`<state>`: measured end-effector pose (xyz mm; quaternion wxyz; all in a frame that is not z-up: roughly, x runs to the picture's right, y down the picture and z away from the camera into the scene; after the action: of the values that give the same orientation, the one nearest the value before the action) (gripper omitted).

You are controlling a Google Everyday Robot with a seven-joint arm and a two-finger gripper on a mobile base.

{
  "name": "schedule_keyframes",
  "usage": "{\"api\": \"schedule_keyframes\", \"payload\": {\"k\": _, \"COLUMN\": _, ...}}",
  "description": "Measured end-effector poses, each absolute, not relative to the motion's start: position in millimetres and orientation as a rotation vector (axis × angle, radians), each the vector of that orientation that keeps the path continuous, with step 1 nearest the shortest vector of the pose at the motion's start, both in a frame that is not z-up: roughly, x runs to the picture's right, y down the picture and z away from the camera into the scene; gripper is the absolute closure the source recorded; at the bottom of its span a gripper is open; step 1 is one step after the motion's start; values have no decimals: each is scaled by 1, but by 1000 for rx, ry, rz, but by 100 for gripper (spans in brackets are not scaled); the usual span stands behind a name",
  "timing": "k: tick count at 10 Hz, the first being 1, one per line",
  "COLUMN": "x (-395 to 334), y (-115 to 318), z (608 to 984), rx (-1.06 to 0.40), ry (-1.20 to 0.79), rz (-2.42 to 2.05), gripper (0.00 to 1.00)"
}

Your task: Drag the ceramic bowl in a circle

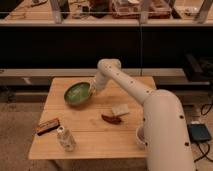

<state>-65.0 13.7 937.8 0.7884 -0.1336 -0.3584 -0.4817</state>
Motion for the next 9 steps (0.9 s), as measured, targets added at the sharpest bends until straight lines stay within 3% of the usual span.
{"api": "schedule_keyframes", "payload": {"k": 5, "x": 13, "y": 30, "z": 962, "rx": -388, "ry": -689, "rz": -998, "gripper": 100}}
{"api": "schedule_keyframes", "payload": {"k": 9, "x": 63, "y": 70, "z": 916, "rx": -430, "ry": -604, "rz": -1123, "gripper": 100}}
